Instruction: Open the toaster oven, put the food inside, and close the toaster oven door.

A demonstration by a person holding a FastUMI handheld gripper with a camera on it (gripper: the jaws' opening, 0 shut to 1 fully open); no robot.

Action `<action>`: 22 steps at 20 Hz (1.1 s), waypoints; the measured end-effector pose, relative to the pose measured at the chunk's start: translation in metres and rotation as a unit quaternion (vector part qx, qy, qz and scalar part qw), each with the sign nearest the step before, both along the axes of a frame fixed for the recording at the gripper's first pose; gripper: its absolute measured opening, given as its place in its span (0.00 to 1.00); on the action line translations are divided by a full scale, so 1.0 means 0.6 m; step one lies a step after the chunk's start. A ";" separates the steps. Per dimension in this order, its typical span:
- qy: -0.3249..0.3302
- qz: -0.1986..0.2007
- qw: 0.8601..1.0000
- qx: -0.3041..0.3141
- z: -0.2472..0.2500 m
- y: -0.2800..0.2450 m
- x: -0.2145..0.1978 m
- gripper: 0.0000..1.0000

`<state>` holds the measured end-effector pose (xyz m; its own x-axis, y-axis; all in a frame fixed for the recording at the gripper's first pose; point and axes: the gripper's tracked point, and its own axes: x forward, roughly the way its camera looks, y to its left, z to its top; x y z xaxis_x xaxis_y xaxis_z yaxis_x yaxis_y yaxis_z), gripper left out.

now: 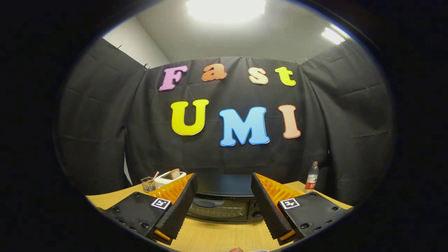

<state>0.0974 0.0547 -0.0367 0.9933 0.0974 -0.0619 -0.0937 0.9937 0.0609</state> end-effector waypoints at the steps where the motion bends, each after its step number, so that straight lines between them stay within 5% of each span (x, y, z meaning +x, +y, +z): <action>1: 0.004 0.003 1.000 0.002 -0.009 0.006 0.013 0.97; 22: 0.121 -0.006 0.993 -0.006 -0.204 0.087 0.186 0.97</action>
